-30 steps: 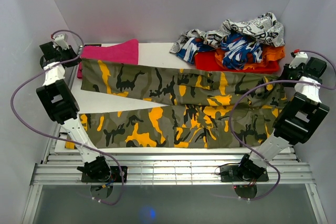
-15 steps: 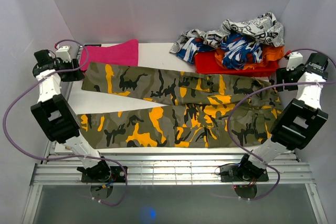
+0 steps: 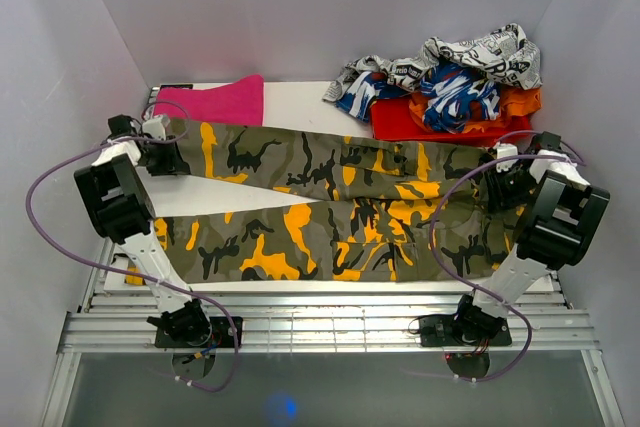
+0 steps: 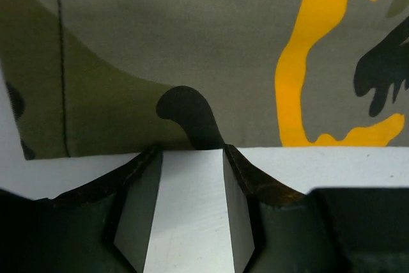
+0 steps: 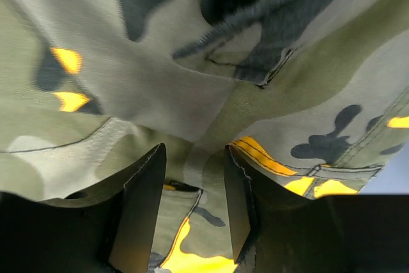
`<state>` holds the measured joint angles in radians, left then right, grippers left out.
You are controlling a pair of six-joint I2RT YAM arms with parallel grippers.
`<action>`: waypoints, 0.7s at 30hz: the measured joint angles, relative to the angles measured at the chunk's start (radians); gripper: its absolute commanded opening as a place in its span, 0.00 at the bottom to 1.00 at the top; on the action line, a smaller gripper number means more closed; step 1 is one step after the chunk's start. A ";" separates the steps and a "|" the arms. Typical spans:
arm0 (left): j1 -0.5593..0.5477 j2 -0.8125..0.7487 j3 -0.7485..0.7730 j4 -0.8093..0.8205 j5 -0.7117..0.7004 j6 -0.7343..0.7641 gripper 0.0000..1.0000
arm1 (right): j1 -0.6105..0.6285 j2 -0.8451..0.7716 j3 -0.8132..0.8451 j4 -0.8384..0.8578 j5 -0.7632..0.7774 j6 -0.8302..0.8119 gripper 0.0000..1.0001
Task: Fold and stack the trousers
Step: Flatten the trousers out
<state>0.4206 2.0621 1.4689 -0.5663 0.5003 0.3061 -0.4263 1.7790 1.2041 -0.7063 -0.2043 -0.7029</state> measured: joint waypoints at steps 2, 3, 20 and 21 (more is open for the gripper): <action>-0.005 0.017 0.019 0.012 -0.011 -0.010 0.53 | 0.000 0.004 -0.031 0.032 0.025 0.007 0.44; -0.006 0.018 0.028 0.023 -0.038 -0.010 0.51 | 0.000 0.004 -0.045 0.048 0.035 0.007 0.42; 0.164 -0.094 -0.090 -0.174 -0.212 0.253 0.27 | -0.006 -0.163 -0.278 0.167 0.118 -0.056 0.24; 0.173 -0.097 -0.090 -0.194 -0.209 0.260 0.28 | -0.006 -0.167 -0.279 0.151 0.117 -0.060 0.24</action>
<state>0.5938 1.9652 1.3788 -0.7605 0.2913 0.5659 -0.4320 1.6123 0.9253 -0.5549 -0.0872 -0.7624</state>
